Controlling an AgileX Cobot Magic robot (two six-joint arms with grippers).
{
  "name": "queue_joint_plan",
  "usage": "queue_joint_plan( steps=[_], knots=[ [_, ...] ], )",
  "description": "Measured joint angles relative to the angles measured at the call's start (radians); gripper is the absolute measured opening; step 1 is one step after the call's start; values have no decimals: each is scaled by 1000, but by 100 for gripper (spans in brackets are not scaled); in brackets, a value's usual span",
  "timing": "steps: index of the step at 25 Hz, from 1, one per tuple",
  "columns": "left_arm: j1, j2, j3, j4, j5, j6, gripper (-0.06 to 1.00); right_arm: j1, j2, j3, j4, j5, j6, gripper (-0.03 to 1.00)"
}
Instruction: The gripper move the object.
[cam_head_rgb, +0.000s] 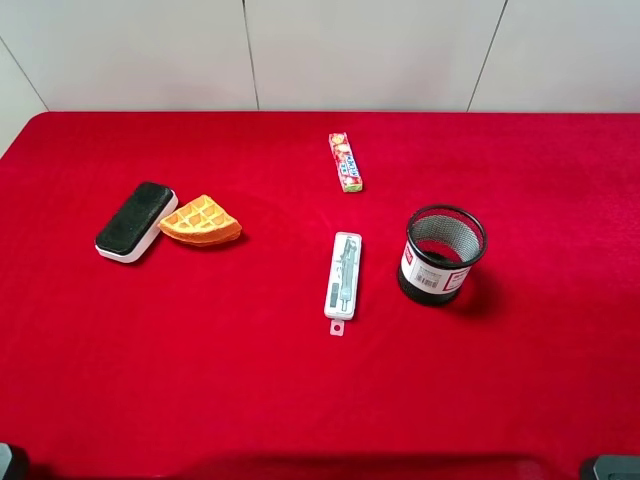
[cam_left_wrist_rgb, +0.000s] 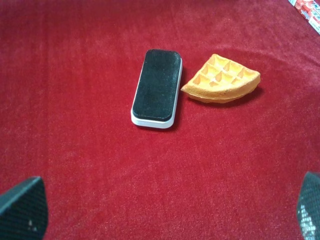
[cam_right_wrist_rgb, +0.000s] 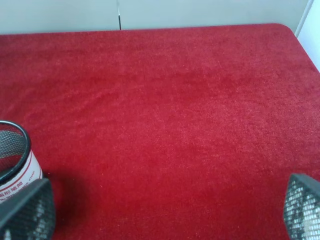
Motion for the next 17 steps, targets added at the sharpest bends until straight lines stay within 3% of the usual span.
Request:
queue_joint_plan(
  steps=[17],
  knots=[
    [0,0,0,0,0,0,99,0,0,0,0,0,-1,69]
  ],
)
